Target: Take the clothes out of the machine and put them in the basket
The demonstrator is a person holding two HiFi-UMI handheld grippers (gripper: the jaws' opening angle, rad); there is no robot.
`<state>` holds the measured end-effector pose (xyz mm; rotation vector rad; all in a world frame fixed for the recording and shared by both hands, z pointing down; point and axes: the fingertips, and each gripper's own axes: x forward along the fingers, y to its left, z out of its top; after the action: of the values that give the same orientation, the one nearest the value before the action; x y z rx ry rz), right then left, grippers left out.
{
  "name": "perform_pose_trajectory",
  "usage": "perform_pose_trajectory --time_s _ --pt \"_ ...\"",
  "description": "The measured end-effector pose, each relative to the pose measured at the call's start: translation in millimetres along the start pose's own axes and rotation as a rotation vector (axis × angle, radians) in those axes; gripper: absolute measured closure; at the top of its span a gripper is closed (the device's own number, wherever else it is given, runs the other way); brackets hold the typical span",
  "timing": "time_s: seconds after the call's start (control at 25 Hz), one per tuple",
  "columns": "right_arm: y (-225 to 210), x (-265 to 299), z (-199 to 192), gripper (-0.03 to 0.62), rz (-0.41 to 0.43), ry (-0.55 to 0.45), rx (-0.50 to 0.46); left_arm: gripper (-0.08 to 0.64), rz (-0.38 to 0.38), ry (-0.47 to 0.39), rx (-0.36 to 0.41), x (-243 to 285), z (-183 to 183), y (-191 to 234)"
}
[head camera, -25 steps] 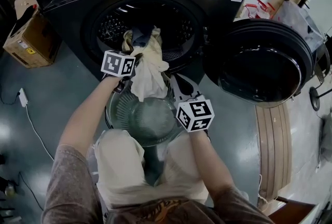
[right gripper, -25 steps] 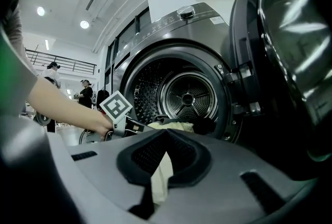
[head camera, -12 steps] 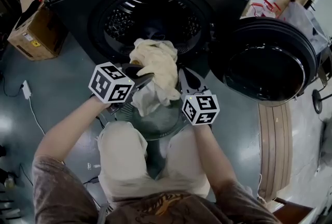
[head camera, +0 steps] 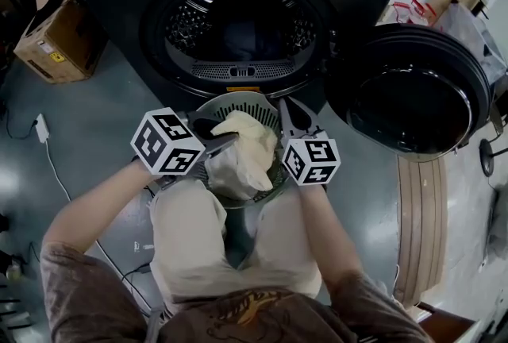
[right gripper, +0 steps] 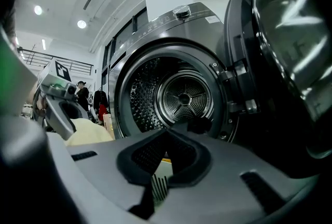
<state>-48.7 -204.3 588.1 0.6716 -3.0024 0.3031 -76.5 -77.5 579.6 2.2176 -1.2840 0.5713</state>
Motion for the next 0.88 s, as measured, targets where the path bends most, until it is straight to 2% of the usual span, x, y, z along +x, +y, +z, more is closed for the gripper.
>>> perform_pose_trajectory --time_s 0.16,0.24,0.28,0.36,0.44,0.64,0.76,0.88 --pt "0 2 0 0.597 0.004 -0.003 0.003 0.492 0.005 -0.017 -0.015 2 3 3" --pt "0 2 1 0.597 0.004 -0.006 0.006 0.466 0.031 -0.024 -0.016 4 4 9" --pt "0 2 1 0.597 0.004 -0.008 0.007 0.434 0.051 -0.033 -0.014 3 5 14" --pt "0 2 2 0.597 0.003 -0.012 0.010 0.288 0.098 -0.060 -0.002 0 11 24" --pt "0 1 2 0.597 0.005 -0.015 0.013 0.233 0.136 -0.096 0.007 -4 18 36" --pt "4 0 3 0.597 0.015 -0.017 0.006 0.212 0.227 -0.163 0.018 2 40 84" --pt "6 -1 6 0.597 0.016 -0.019 -0.007 0.207 0.280 -0.162 0.042 20 54 123" --pt "9 -4 8 0.597 0.017 -0.021 -0.023 0.206 0.315 -0.127 0.060 44 63 161"
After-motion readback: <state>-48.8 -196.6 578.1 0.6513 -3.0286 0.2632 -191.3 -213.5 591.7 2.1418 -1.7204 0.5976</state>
